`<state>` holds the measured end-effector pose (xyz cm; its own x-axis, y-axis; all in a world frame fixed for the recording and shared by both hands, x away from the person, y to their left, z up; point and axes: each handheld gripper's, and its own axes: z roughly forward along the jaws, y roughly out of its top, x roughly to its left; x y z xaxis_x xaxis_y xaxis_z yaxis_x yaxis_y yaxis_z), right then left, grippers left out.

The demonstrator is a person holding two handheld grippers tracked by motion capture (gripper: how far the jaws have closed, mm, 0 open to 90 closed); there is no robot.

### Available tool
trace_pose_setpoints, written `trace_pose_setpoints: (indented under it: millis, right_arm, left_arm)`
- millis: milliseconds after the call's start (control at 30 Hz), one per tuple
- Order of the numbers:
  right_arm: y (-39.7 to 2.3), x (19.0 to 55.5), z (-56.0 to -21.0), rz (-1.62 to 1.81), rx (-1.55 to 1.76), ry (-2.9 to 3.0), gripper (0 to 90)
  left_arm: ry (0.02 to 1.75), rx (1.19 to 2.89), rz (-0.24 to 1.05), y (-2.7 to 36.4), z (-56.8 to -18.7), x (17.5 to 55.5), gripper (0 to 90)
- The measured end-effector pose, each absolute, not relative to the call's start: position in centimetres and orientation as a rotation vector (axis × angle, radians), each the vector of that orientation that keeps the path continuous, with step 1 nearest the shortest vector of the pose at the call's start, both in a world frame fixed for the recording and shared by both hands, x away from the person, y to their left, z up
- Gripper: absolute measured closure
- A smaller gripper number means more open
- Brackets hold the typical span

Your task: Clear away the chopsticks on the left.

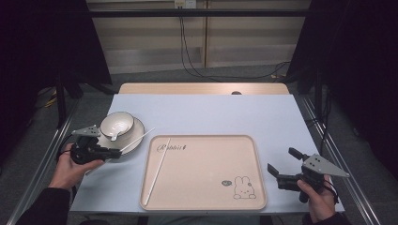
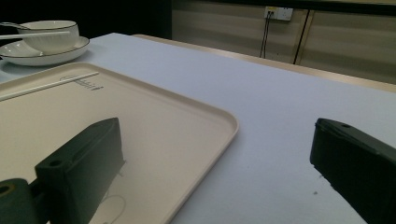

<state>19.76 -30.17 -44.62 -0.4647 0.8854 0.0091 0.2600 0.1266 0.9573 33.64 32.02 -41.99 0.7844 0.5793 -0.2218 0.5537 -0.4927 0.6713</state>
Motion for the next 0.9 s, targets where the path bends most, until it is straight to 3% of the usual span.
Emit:
trace_pose_setpoints:
  millis: [367,900]
  right_arm:
    - [-30.2,19.8,-44.6,1.356,1.109,1.812,2.3]
    - [-30.1,19.8,-44.6,1.355,1.108,1.813,2.3]
  left_arm:
    - [0.915,2.13,0.099,31.6,-40.9,30.8,84.7]
    - [1.068,2.053,0.145,27.4,-40.7,26.1,84.8]
